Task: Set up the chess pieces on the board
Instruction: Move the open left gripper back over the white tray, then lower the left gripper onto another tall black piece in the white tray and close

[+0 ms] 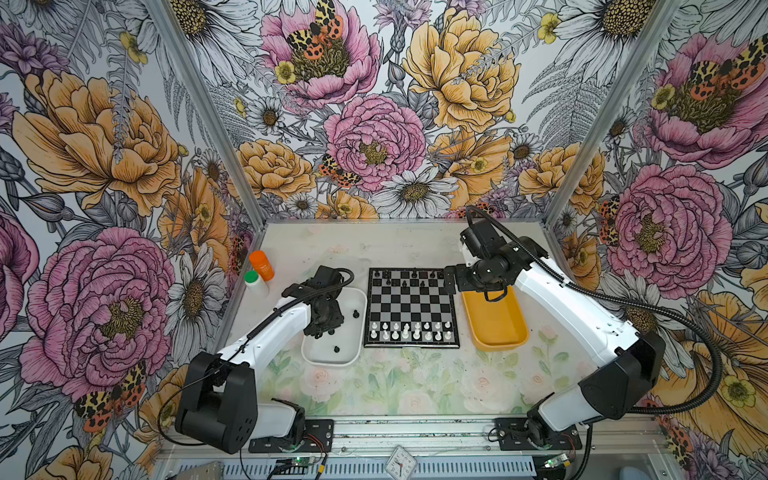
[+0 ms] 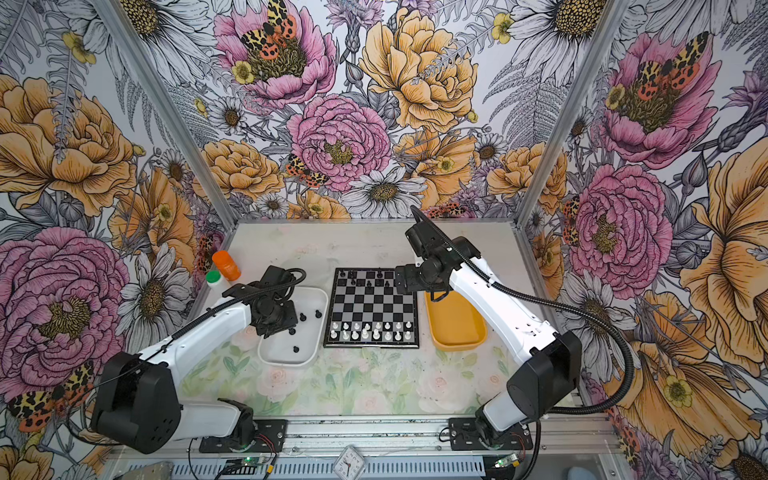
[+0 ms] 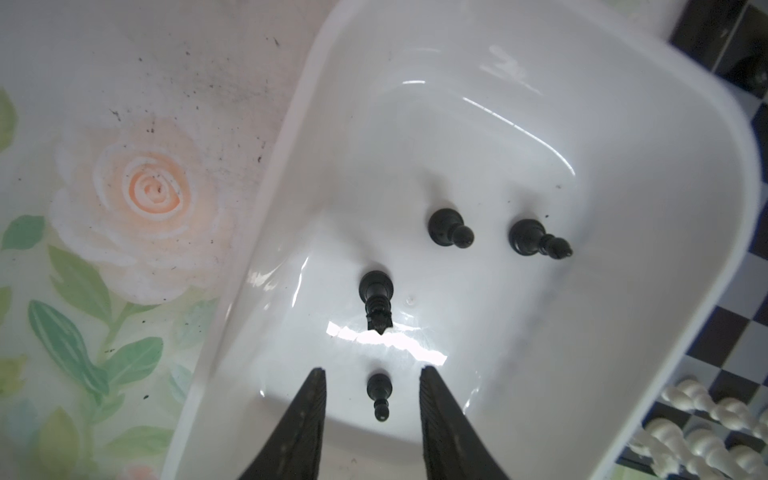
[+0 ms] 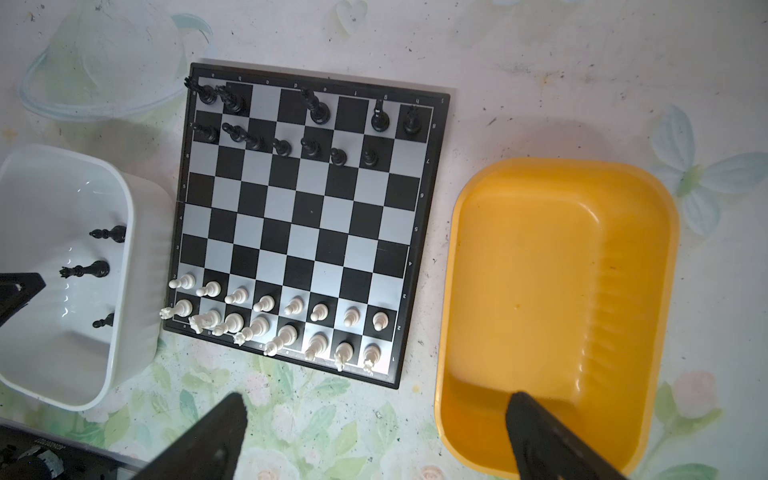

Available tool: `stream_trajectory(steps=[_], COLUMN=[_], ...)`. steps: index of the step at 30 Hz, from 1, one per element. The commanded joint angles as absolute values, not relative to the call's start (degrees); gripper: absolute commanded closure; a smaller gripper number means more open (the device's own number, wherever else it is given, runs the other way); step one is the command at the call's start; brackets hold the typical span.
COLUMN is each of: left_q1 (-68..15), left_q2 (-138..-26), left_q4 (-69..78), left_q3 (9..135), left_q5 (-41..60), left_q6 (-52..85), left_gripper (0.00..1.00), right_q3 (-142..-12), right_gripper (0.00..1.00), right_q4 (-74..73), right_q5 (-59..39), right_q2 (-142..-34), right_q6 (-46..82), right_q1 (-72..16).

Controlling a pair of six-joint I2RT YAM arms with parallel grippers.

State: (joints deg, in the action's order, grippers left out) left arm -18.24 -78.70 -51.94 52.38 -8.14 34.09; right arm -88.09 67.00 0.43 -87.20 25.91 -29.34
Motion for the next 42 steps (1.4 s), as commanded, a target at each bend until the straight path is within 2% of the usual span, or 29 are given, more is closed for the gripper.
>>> stream_trajectory(steps=[1, 34, 42], left_q1=[-17.8, -16.3, -16.3], left_q2=[-81.1, -87.2, -87.8], left_q4=[-48.7, -47.0, -47.2], left_q3=[52.9, 54.8, 55.6], left_q5=[-6.5, -6.4, -5.7], left_q6=[32.5, 29.7, 29.2], left_gripper=[0.62, 0.73, 0.83], right_q3=[-87.3, -86.4, -87.4], right_gripper=[0.00, 0.00, 0.00], right_q4=[66.3, 66.9, 67.2], right_q5=[1.9, 3.4, 3.8], right_q2=[-84.7, -83.4, -83.8], right_q6=[26.8, 27.1, 26.5], right_q1=[-29.8, -29.3, -28.8])
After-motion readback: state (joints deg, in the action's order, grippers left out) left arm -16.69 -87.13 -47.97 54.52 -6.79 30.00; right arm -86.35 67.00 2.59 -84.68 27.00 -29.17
